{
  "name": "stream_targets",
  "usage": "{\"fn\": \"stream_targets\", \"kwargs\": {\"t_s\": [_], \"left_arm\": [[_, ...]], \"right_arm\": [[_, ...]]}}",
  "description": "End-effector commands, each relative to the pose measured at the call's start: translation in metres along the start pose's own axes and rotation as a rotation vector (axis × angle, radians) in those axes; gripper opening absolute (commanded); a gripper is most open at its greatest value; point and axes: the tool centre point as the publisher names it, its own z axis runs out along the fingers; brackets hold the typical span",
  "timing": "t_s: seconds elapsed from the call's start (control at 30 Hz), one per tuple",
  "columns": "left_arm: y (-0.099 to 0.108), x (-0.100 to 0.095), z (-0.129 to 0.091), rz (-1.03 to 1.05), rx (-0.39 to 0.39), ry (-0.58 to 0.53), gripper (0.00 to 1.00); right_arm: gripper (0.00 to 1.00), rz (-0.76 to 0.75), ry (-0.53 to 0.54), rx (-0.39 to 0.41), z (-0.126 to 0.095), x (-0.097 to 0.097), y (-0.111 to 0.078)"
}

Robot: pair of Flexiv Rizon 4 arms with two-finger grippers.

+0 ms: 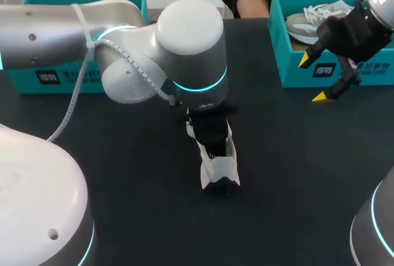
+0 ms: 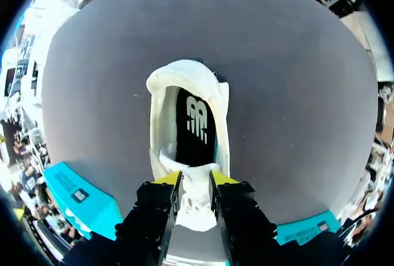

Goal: Take the shoe out of the shoebox, open the shoe tongue, remove and reinsert the insole, then place the shoe into the shoebox

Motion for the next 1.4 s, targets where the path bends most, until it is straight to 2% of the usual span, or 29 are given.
{"fn": "stream_targets", "kwargs": {"t_s": [0.03,0.07,0.1,0.13,0.6,0.63,0.67,0.73,0.8,0.83,0.87,0.93,1.13,1.23,1.27,1.3,1.4], "left_arm": [[0.001,-0.001,-0.029,-0.203,-0.05,0.092,0.4],[0.003,0.0,-0.036,-0.313,-0.029,0.094,0.49],[0.004,0.001,-0.044,-0.397,-0.001,0.05,0.82],[0.004,0.001,-0.044,-0.397,-0.001,0.05,1.0],[0.004,0.001,-0.044,-0.397,-0.001,0.05,1.0],[0.0,0.002,-0.048,-0.477,0.025,0.039,1.0],[-0.007,0.005,-0.053,-0.489,0.089,0.045,1.0],[-0.018,0.01,-0.058,-0.644,0.089,0.053,1.0],[-0.028,0.015,-0.062,-0.732,0.129,0.088,1.0],[-0.034,0.019,-0.062,-0.79,0.11,0.108,1.0],[-0.038,0.021,-0.062,-0.827,0.14,0.142,1.0],[-0.048,0.021,-0.06,-0.874,0.106,0.165,1.0],[-0.07,0.017,-0.051,-0.958,0.101,0.21,1.0],[-0.076,0.013,-0.043,-1.024,0.104,0.2,1.0],[-0.077,0.011,-0.041,-1.037,0.079,0.198,1.0],[-0.081,0.009,-0.037,-1.042,0.104,0.2,1.0],[-0.084,0.004,-0.027,-1.091,0.072,0.193,1.0]], "right_arm": [[1.0,0.001,0.001,0.002,0.001,-0.001,0.0],[1.0,0.001,0.001,0.002,0.001,-0.001,0.0],[1.0,0.001,0.001,0.002,0.001,-0.001,0.0],[1.0,0.001,0.001,0.002,0.001,-0.001,0.0],[1.0,0.001,0.001,0.002,0.001,-0.001,0.0],[1.0,0.001,0.001,0.002,0.001,-0.001,0.0],[1.0,0.001,0.001,0.002,0.001,-0.001,0.0],[1.0,0.001,0.001,0.002,0.001,-0.001,0.0],[1.0,0.001,0.001,0.002,0.001,-0.001,0.0],[1.0,0.001,0.001,0.002,0.001,-0.001,0.0],[1.0,0.001,0.001,0.002,0.001,-0.001,0.0],[1.0,0.001,0.001,0.002,0.001,-0.001,0.0],[1.0,0.001,0.001,0.002,0.001,-0.001,0.0],[1.0,0.001,0.001,0.002,0.001,-0.001,0.0],[1.0,0.001,0.001,0.002,0.001,-0.001,0.0],[1.0,0.001,0.001,0.002,0.001,-0.001,0.0],[1.0,0.001,0.001,0.002,0.001,-0.001,0.0]]}}
